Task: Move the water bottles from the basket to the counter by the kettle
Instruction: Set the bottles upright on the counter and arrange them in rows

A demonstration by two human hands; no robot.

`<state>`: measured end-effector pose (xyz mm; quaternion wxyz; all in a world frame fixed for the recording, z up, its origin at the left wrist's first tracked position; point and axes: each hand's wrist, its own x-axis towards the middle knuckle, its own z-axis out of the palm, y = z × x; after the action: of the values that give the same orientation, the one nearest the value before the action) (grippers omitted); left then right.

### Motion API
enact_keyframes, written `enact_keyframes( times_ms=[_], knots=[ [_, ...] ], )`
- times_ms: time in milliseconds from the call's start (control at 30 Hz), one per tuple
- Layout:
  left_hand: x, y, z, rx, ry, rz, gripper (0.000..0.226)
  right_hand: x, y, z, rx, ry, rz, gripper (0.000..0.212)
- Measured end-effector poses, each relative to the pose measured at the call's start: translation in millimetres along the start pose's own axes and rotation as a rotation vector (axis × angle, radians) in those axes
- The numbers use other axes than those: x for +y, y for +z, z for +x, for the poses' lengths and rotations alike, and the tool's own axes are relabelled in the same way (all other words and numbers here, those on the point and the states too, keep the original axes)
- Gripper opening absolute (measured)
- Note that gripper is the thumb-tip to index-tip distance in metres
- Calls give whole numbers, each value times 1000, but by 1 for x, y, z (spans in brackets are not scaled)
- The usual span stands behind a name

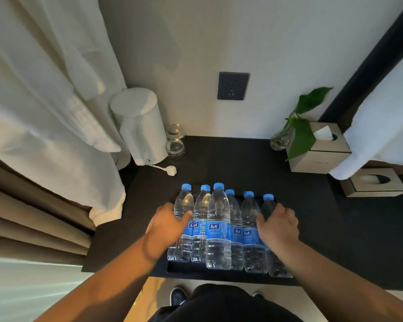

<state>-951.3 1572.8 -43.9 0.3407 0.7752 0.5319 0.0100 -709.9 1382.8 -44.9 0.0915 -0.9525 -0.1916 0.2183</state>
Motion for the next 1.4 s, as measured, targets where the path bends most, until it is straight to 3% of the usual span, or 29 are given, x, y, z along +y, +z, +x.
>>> enact_keyframes(
  times_ms=[200, 300, 400, 533, 633, 933, 1133, 1233, 1400],
  knots=[
    [11, -11, 42, -86, 27, 92, 53, -49, 1, 0, 28, -274, -71, 43],
    [15, -13, 62, -147, 56, 148, 50, -79, 5, 1, -36, -334, -55, 50],
    [17, -10, 77, -162, 58, 184, 50, -102, 7, -1, -75, -281, 67, 47],
    [21, -5, 95, -211, -54, 184, 55, -122, 13, 1, -107, -199, 132, 54],
    [21, -2, 101, -204, -114, 170, 52, -127, 17, 8, -141, -157, 146, 48],
    [12, -10, 105, -174, -18, -6, 40, -143, 6, 29, -312, -78, 209, 34],
    [18, -43, 81, -54, 213, -125, 34, -141, -31, 10, -312, -309, 320, 39],
    [26, -69, 63, 18, 306, -164, 29, -143, -63, 2, -305, -443, 265, 37],
    [60, -107, 53, 120, 375, -18, 22, -159, -109, 4, -183, -611, 164, 33]
  ],
)
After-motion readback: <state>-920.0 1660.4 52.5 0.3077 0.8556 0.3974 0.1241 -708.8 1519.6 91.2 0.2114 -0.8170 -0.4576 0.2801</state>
